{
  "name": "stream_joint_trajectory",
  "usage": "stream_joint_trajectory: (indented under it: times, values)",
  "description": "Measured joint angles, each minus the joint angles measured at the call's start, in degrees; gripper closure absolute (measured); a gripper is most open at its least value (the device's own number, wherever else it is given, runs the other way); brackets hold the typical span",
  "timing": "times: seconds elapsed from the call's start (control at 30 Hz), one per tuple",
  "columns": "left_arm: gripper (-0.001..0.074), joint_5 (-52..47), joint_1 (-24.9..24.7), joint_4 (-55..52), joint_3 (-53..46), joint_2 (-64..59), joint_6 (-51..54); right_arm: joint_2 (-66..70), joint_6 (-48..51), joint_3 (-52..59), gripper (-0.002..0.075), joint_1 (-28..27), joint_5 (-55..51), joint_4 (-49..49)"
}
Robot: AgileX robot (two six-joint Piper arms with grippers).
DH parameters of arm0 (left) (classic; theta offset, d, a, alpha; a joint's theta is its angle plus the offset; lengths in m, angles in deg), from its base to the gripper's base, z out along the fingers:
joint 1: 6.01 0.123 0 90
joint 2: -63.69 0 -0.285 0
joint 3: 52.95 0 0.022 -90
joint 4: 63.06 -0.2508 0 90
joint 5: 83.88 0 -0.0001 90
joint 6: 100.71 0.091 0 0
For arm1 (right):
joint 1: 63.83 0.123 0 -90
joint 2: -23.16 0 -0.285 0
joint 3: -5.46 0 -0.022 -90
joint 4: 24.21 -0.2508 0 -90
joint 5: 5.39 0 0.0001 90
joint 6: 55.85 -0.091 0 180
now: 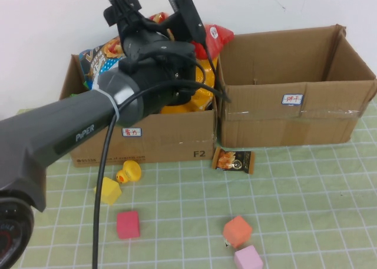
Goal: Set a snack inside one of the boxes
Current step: Place the potato chip in the potato chip box, then pick up the biscuit
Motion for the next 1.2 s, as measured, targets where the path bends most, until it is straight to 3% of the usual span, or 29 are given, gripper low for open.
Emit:
stream_joint_trajectory:
  times: [0.17,0.4,0.5,0.6,0.83,1.07,1.2]
  values:
    - [0.0197,-4.4,-2.5,3.0,0.1,1.0,5.6,0.0,0.9,0.0,0.0728,0.0,0.0,-1.8]
    - [0.0610,0.6,-5.6,16.6,0.2,7.5,10.0,0.0,8.2,0.0,0.0728,0.0,-0.4,-6.8]
    - [0.0698,2.0,-4.7,27.9,0.2,11.3,10.9,0.0,13.1,0.0,0.0728,0.0,-1.2,-9.0]
    - [0.0724,3.2,-2.7,43.6,0.2,15.4,14.8,0.0,18.0,0.0,0.0728,0.0,-1.4,-12.4]
    - [0.0734,0.4,-0.6,82.9,0.3,21.7,35.1,0.0,22.8,0.0,0.0728,2.2,-1.2,-14.9]
    - [0.0735,-1.5,-0.8,105.9,-5.4,26.2,53.6,1.5,23.5,0.3,0.0728,12.6,0.2,-11.2]
    - [0.0735,-1.4,-0.8,119.5,-12.3,30.0,63.2,4.2,23.5,0.9,0.0728,15.6,1.5,-9.8]
